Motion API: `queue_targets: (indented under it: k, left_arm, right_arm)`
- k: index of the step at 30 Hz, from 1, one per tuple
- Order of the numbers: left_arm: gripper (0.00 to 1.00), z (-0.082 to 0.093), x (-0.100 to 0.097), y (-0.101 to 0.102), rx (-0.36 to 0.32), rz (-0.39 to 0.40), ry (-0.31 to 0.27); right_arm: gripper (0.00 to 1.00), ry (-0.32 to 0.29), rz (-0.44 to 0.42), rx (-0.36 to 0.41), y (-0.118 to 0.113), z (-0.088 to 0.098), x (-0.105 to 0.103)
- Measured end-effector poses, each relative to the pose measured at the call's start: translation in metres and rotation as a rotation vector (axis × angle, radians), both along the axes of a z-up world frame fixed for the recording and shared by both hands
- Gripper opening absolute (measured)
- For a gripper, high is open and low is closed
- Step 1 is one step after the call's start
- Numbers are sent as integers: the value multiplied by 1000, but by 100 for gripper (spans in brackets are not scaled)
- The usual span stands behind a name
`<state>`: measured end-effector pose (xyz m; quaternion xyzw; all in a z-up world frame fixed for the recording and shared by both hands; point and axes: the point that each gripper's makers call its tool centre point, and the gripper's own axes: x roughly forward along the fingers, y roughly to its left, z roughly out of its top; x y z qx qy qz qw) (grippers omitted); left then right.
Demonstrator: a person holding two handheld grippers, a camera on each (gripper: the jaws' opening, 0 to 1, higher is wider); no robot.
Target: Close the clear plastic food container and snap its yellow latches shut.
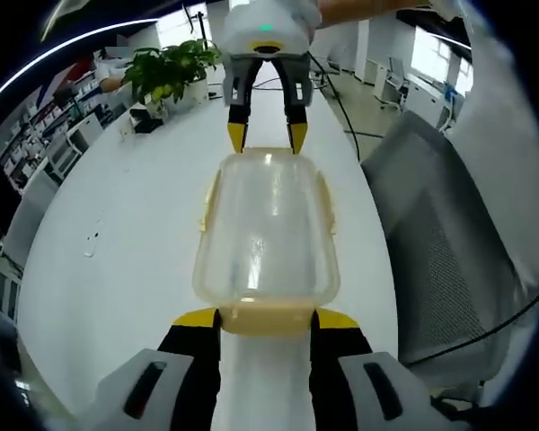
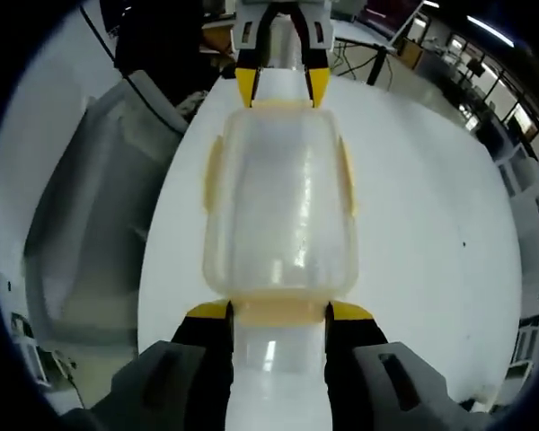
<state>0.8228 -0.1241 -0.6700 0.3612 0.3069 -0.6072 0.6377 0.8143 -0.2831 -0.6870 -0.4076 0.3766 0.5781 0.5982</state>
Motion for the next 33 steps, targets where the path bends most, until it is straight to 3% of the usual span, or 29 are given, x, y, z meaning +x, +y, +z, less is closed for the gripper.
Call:
queue_targets:
  k: [18, 33]
  left_arm:
    - [32, -10, 12, -65, -27, -69, -26]
    - [32, -30, 14, -97, -54, -74, -22]
  right_arm:
    - [36, -21, -64, -25, -65, -7, -2]
    - [36, -12, -59, -69, -95, -22, 0]
